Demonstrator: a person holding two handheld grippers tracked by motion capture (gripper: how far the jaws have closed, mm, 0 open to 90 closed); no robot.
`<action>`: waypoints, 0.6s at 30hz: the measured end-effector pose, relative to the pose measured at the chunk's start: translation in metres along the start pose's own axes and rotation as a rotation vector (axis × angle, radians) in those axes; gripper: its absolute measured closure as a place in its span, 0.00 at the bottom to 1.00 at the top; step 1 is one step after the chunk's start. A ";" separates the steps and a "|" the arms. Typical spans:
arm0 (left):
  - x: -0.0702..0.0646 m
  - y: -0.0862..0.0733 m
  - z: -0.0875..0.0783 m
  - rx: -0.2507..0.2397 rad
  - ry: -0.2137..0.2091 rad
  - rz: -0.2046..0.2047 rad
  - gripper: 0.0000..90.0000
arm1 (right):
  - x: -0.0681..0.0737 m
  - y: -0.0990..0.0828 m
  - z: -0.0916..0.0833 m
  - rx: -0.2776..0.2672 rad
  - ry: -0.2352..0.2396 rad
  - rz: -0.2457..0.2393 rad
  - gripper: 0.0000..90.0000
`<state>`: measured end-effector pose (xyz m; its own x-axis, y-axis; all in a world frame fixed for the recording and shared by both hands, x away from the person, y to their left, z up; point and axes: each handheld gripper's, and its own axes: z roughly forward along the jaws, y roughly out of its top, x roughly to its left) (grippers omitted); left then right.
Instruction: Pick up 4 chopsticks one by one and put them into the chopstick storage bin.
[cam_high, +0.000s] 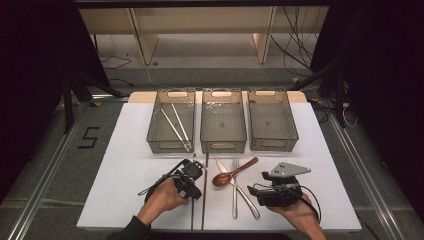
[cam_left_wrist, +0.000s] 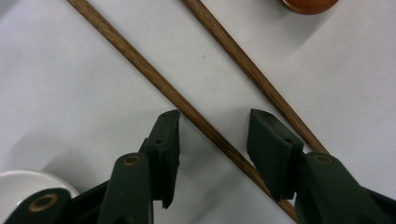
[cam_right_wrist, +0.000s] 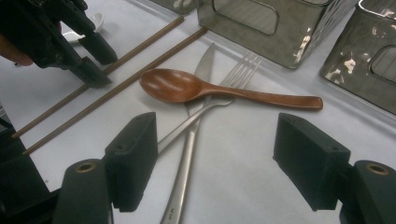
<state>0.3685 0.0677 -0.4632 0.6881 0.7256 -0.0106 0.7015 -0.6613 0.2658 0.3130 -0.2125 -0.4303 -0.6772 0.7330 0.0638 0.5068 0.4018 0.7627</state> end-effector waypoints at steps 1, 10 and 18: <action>0.000 0.000 0.000 -0.002 -0.002 0.005 0.61 | 0.000 0.000 0.000 -0.001 0.000 0.000 0.35; 0.000 -0.002 -0.001 -0.014 -0.026 0.018 0.75 | 0.001 0.000 0.000 0.001 0.001 0.000 0.35; 0.005 -0.003 -0.002 -0.022 -0.040 -0.005 0.86 | -0.001 0.000 -0.001 -0.002 0.001 0.000 0.35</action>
<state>0.3696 0.0736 -0.4625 0.6921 0.7201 -0.0504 0.7007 -0.6533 0.2868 0.3128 -0.2136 -0.4298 -0.6781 0.7321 0.0643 0.5054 0.4009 0.7641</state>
